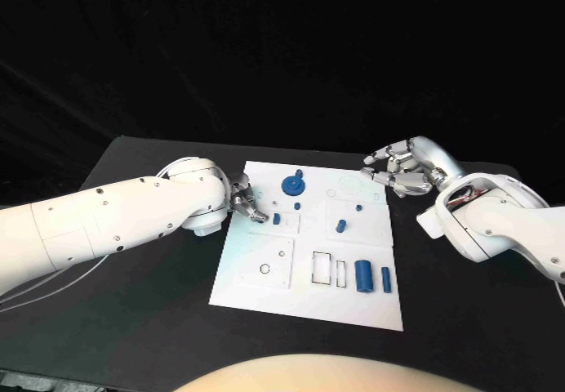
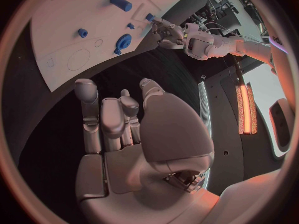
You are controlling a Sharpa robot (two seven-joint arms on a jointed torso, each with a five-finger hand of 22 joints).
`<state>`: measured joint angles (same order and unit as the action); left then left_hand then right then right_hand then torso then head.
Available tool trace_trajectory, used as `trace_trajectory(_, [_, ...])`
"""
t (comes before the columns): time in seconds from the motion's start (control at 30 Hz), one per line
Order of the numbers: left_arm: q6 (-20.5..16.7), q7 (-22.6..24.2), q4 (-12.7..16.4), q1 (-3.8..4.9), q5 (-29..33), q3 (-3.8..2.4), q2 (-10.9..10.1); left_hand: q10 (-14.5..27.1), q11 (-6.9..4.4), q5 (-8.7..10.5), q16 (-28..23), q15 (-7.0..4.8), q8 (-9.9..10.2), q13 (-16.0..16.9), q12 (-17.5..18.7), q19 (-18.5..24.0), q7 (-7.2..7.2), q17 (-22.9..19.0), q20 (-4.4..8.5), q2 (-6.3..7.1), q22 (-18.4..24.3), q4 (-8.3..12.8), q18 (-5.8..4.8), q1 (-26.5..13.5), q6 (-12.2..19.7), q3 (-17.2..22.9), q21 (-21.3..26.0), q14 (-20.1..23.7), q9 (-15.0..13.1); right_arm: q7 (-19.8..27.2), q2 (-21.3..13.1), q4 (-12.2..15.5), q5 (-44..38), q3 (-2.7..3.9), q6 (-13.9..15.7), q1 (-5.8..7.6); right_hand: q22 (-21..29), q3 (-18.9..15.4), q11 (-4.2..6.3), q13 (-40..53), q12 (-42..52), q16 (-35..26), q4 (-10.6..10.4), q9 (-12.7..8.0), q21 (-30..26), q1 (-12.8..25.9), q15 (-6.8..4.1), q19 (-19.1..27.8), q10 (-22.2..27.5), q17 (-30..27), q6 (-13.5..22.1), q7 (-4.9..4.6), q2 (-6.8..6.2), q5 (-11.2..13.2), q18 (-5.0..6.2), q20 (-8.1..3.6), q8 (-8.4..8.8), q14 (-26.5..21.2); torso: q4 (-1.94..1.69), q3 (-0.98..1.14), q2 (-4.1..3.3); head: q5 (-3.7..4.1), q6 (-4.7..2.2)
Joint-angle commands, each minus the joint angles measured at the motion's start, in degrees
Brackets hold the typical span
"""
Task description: Assemble the parts on the task board
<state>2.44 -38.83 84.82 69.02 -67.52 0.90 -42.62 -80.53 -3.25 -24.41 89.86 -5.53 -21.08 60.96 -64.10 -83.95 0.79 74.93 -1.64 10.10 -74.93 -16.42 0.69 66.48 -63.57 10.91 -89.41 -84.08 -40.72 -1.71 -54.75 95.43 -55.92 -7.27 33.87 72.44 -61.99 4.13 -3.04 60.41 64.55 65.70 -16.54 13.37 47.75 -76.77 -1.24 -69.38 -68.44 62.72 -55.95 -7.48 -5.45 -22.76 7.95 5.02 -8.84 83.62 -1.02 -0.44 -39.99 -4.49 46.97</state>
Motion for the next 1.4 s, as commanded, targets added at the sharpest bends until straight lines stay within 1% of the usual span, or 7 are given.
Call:
trace_trajectory(0.03, [0.6, -0.3, -0.1, -0.07, 0.4, 0.04, 0.2, -0.4, 0.12, 0.04, 0.1, -0.38, 0.3, 0.0, -0.3, -5.8, -0.08, 15.1, 0.52, -0.64, -14.8, 0.0, -0.61, 0.3, -0.4, -0.5, -0.4, -5.9, 0.1, 0.4, 0.0, 0.1, -0.6, 0.01, -0.4, -0.03, 0.1, -0.2, 0.01, -0.1, 0.0, -0.1, 0.0, 0.0, -0.2, 0.6, 0.10, -0.3, 0.2, -0.1, 0.0, -0.30, 0.10, -0.2, 0.46, 0.13, -0.26, 0.1, -0.04, -0.02, -0.02, 0.10, 0.14])
trace_trajectory(0.3, [0.5, -0.3, -0.2, -0.07, 0.5, 0.04, 0.2, -0.5, 0.16, 0.12, 0.1, -0.36, 0.3, 0.1, -0.4, -5.8, -0.01, 15.1, 0.51, -0.71, -14.8, -0.2, -0.61, 0.0, -0.4, -1.3, -0.4, -5.9, 0.2, 0.4, 0.1, 0.0, -0.6, 0.01, -0.4, -0.03, 0.1, -0.2, 0.01, -0.1, 0.0, -0.1, 0.0, 0.0, -0.2, 0.6, 0.10, -0.3, 0.2, -0.1, 0.0, -0.30, 0.10, -0.2, 0.46, 0.13, -0.26, 0.1, -0.06, -0.04, -0.01, 0.08, 0.23])
trace_trajectory(0.53, [0.1, -0.3, -0.2, -0.07, 0.5, 0.04, 0.2, -0.6, 0.19, 0.04, 0.1, -0.32, 0.5, 0.3, -0.7, -6.0, 0.00, 15.1, 0.49, -1.68, -15.0, -0.4, -0.66, -1.7, -0.7, -3.7, -0.5, -5.9, 0.5, 0.4, 0.1, 0.0, -0.6, 0.01, -0.4, -0.03, 0.1, -0.2, 0.01, -0.1, 0.0, -0.1, 0.0, 0.0, -0.2, 0.6, 0.10, -0.3, 0.2, -0.1, 0.0, -0.30, 0.10, -0.2, 0.46, 0.13, -0.26, 0.1, -0.06, -0.07, 0.02, 0.07, 0.23])
trace_trajectory(1.4, [-0.2, -0.4, 0.0, -0.06, 0.6, 0.03, 0.1, -0.7, 0.18, 0.00, 0.1, -0.33, 0.6, 0.4, -0.7, -6.0, -0.02, 15.1, 0.48, -1.72, -15.0, -0.4, -0.67, -2.0, -0.8, -4.8, -0.5, -5.9, 0.6, 0.4, 0.1, -0.1, -0.6, 0.01, -0.4, -0.03, 0.1, -0.3, 0.01, -0.1, 0.1, -0.1, 0.0, 0.0, -0.3, 0.7, 0.10, -0.4, 0.2, 0.0, 0.1, -0.30, 0.09, -0.2, 0.46, 0.13, -0.27, 0.1, -0.05, -0.04, 0.02, 0.05, 0.32])
